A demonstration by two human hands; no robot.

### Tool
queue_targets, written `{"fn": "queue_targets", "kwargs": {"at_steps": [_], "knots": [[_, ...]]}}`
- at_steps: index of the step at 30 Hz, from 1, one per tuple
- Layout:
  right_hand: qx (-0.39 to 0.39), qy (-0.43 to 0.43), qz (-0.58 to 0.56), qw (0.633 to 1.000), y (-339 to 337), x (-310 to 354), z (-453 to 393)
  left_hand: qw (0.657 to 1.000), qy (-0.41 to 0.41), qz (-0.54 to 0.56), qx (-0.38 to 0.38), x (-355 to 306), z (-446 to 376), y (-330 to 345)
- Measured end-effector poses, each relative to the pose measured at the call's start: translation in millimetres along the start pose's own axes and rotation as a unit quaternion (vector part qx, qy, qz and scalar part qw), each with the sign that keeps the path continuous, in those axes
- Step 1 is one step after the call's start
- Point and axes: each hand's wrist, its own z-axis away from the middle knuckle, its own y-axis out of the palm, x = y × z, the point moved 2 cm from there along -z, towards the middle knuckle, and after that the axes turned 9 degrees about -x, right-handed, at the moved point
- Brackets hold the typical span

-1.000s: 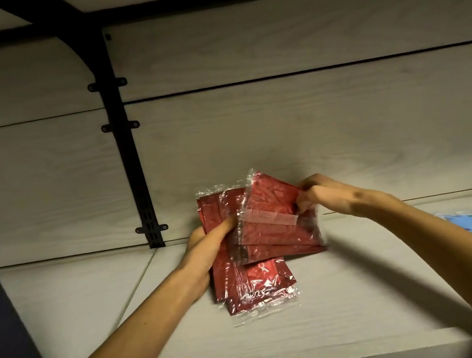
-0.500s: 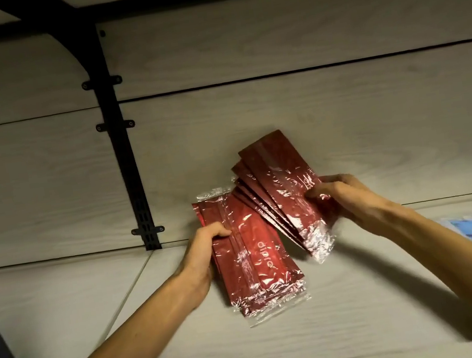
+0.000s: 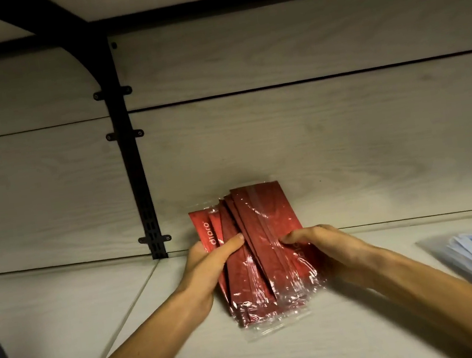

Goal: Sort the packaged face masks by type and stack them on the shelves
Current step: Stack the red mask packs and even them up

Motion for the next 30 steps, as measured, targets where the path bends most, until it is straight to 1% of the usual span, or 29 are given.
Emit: {"fn": "queue_targets", "kwargs": {"at_steps": [2, 5, 7, 9, 12, 16, 18, 20, 23, 26, 28, 30], "knots": [[0.013, 0.003, -0.025, 1.0, 0, -2, 1, 1.0, -0.003, 0.002, -0.003, 0, 2, 1], [0.011, 0.004, -0.025, 1.0, -2, -4, -1, 1.0, -0.017, 0.006, 0.002, -2, 3, 4], [-0.012, -0.002, -0.038, 0.999, -4, -3, -2, 0.999, -0.045, 0.018, 0.007, -3, 2, 5], [-0.039, -0.011, -0.05, 0.998, -7, -2, -4, 0.998, -0.056, 0.029, 0.011, -3, 1, 5], [-0.025, -0.015, -0.058, 0.998, -8, -1, -4, 0.999, -0.031, 0.0, -0.01, -1, 0, 4], [0.017, -0.002, -0.06, 0.998, -7, -3, -5, 1.0, 0.002, -0.027, 0.01, -1, 3, 4], [0.026, 0.01, -0.06, 0.998, -7, -4, -6, 1.0, 0.011, -0.027, 0.011, -1, 4, 3], [0.006, 0.007, -0.057, 0.998, -6, -2, -6, 1.0, 0.012, -0.015, 0.009, -1, 3, 2], [-0.047, -0.031, -0.054, 0.997, -5, 2, -3, 1.0, -0.014, 0.002, 0.007, -2, 2, 3], [-0.108, -0.074, -0.095, 0.987, -13, 7, -5, 0.998, -0.039, 0.026, -0.034, -1, -2, 2], [-0.126, -0.095, -0.099, 0.982, -20, 12, -6, 0.998, -0.028, 0.021, -0.046, -2, -3, 1], [-0.139, -0.1, -0.111, 0.979, -28, 18, -6, 0.999, -0.015, 0.014, -0.041, -3, -2, 1]]}}
